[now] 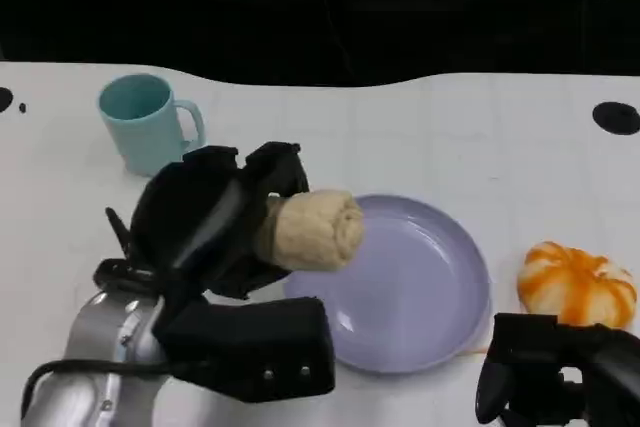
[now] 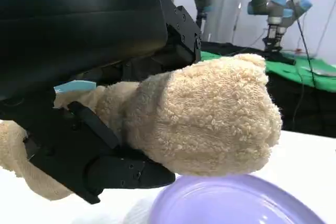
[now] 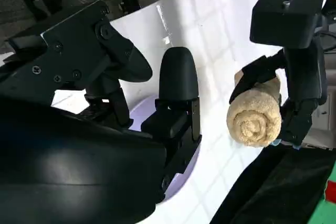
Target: Grasp the towel on the left side of the plate with the left hand and place it into the plate.
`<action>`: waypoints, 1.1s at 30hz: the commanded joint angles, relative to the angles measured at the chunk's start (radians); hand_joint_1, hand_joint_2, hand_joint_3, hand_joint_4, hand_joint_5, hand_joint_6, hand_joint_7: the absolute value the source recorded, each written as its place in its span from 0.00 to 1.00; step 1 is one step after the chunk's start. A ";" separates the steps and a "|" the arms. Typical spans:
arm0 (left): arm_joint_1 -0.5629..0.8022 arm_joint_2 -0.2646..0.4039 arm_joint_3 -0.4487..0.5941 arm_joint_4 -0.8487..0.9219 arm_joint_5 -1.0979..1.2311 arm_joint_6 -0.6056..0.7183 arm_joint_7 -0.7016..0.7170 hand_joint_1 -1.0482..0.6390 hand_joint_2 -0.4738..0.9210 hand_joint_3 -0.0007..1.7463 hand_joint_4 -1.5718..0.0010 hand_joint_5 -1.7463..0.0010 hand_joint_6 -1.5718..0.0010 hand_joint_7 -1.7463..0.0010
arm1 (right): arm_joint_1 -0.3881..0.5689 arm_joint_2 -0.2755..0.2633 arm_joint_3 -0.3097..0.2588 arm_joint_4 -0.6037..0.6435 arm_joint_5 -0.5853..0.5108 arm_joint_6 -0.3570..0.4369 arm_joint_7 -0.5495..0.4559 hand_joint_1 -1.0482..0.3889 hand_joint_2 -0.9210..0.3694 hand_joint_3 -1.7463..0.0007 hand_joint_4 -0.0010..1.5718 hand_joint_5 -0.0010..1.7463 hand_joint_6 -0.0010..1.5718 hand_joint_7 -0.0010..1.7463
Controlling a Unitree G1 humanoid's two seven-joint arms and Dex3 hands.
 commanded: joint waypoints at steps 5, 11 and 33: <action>-0.087 -0.085 -0.098 0.018 0.042 0.076 -0.149 0.48 0.71 0.57 0.43 0.00 0.50 0.26 | -0.001 -0.005 -0.005 -0.023 0.017 0.020 -0.010 0.68 0.32 0.30 0.47 0.99 0.42 0.85; -0.121 -0.127 -0.125 0.057 0.052 0.125 -0.198 0.49 0.72 0.54 0.45 0.00 0.50 0.25 | -0.006 -0.005 0.000 -0.030 0.017 0.034 -0.018 0.67 0.32 0.31 0.47 0.99 0.42 0.85; -0.169 -0.086 -0.174 -0.012 0.067 0.186 -0.430 0.12 1.00 0.13 1.00 0.80 0.97 1.00 | -0.016 -0.004 0.000 -0.031 0.024 0.053 -0.022 0.68 0.32 0.30 0.48 0.98 0.42 0.85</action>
